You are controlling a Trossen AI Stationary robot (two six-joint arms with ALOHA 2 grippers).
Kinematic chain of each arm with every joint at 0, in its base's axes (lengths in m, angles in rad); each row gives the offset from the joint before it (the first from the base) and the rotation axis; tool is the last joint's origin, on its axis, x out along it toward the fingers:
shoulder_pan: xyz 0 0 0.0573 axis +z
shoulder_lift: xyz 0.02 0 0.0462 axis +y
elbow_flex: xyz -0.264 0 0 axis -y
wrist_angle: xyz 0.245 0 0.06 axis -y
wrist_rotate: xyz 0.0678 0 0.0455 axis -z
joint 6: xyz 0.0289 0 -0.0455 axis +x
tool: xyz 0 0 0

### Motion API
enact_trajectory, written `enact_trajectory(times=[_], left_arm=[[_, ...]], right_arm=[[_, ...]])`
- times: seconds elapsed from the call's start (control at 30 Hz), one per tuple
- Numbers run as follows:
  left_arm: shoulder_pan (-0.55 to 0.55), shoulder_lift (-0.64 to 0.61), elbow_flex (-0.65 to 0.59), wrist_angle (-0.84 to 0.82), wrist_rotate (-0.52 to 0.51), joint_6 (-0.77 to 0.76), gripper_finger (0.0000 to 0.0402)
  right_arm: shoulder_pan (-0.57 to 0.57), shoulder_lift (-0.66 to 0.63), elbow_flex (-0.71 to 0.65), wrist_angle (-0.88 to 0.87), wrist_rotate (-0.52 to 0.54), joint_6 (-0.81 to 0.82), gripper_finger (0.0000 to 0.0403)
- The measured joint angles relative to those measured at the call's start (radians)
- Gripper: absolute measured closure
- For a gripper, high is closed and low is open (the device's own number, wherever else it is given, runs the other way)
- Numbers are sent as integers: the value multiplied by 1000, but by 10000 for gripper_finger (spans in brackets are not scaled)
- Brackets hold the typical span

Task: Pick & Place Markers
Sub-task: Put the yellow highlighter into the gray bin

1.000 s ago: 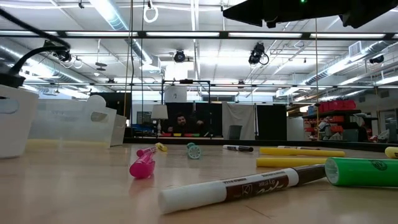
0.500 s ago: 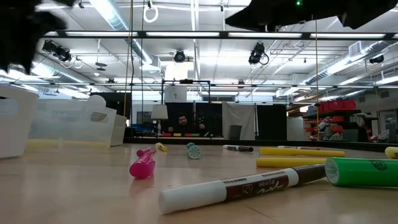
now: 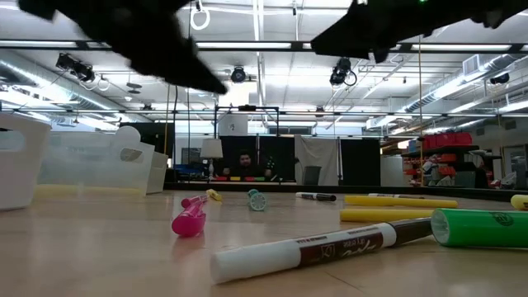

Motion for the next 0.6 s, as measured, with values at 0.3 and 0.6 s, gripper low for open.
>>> enact_trajectory(times=[0.3, 0.6], left_arm=[[157, 80, -100, 569, 34, -33, 294], [172, 138, -99, 648, 41, -105, 294]], right_arm=[[71, -188, 0, -569, -87, 453, 273], [71, -273, 0, -1171, -342, 862, 179]])
